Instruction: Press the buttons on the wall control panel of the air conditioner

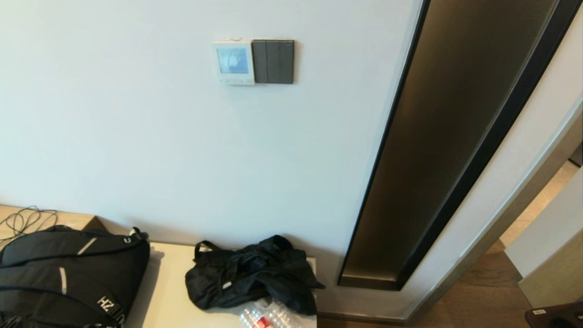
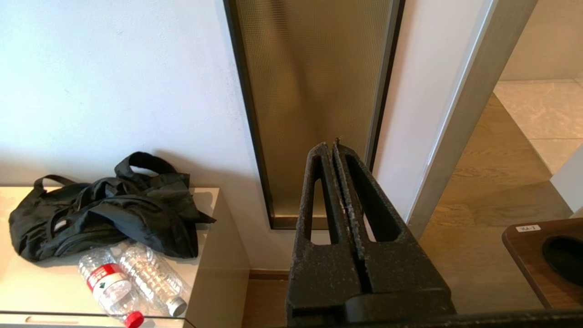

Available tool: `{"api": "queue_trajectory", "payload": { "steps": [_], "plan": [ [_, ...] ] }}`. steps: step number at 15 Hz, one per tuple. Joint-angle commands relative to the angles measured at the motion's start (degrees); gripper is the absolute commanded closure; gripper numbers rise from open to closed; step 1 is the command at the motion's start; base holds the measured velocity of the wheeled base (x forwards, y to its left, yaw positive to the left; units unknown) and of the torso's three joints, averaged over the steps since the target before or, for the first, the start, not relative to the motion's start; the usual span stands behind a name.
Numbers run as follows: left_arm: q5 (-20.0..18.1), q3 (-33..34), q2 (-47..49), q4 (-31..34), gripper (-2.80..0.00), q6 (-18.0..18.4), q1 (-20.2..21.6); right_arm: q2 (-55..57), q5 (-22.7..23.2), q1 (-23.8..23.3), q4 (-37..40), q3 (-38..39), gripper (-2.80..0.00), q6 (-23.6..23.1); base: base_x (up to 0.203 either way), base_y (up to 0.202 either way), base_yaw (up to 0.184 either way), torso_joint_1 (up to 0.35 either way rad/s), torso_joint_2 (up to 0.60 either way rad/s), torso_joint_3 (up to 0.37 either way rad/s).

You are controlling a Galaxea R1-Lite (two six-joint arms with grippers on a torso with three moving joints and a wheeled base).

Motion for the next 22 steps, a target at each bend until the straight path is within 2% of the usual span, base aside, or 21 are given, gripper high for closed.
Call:
{"api": "queue_trajectory", "payload": {
  "steps": [1, 3, 4, 8, 9, 11, 12, 13, 17, 20, 22],
  "plan": [
    [2.91, 0.46, 0.01, 2.78, 0.0, -0.41, 0.03, 0.09, -0.04, 0.0, -0.02, 0.08, 0.0, -0.04, 0.0, 0.0, 0.0, 0.0, 0.0, 0.0],
    [7.7, 0.3, 0.98, 3.73, 0.0, -0.82, 0.71, 0.09, -0.03, 0.0, -0.02, 0.09, 0.0, -0.04, 0.0, 0.0, 0.0, 0.0, 0.0, 0.0],
    [8.58, 0.29, 1.46, 3.74, 0.0, -1.08, 1.51, 0.09, -0.04, 0.0, -0.02, 0.09, 0.0, -0.04, 0.0, 0.0, 0.0, 0.0, 0.0, 0.0],
    [8.58, 0.25, 0.13, 3.83, 0.0, -1.43, 5.51, 0.09, -0.04, 0.0, -0.02, 0.0, 0.0, -0.04, 0.0, 0.0, 0.0, 0.0, 0.0, 0.0],
    [7.57, 0.2, -1.15, 4.12, 0.0, -1.32, 5.55, 0.09, 0.04, 0.0, -0.02, 0.02, 0.0, -0.04, 0.0, 0.0, 0.0, 0.0, 0.0, 0.0],
    [2.52, -0.21, -3.01, 5.77, 0.0, -1.17, 5.56, 0.09, -0.04, 0.0, -0.02, 0.09, 0.0, -0.04, 0.0, 0.0, 0.0, 0.0, 0.0, 0.0],
    [1.56, -0.33, -3.51, 6.45, 0.0, -1.13, 5.56, 0.09, 0.04, 0.0, -0.02, 0.04, 0.0, -0.04, 0.0, 0.0, 0.0, 0.0, 0.0, 0.0],
    [1.74, -0.62, -3.82, 7.3, 0.0, -0.65, 5.97, 0.09, -0.02, 0.0, -0.02, 0.0, 0.0, -0.04, 0.0, 0.0, 0.0, 0.0, 0.0, 0.0],
    [0.36, -1.07, -9.92, 8.86, 0.0, 3.57, 12.52, 0.09, 0.0, 0.0, -0.02, 0.03, 0.0, -0.04, 0.0, 0.0, 0.0, 0.0, 0.0, 0.0],
    [-9.61, -1.36, -13.1, 9.88, 0.0, 3.69, 13.02, 0.09, 0.04, 0.0, -0.02, 0.09, 0.0, -0.04, 0.0, 0.0, 0.0, 0.0, 0.0, 0.0],
    [-13.49, -0.65, -14.4, 9.57, 0.0, 3.49, 12.84, 0.09, 0.04, 0.0, -0.02, 0.09, 0.0, -0.04, 0.0, 0.0, 0.0, 0.0, 0.0, 0.0]
  ]
}}
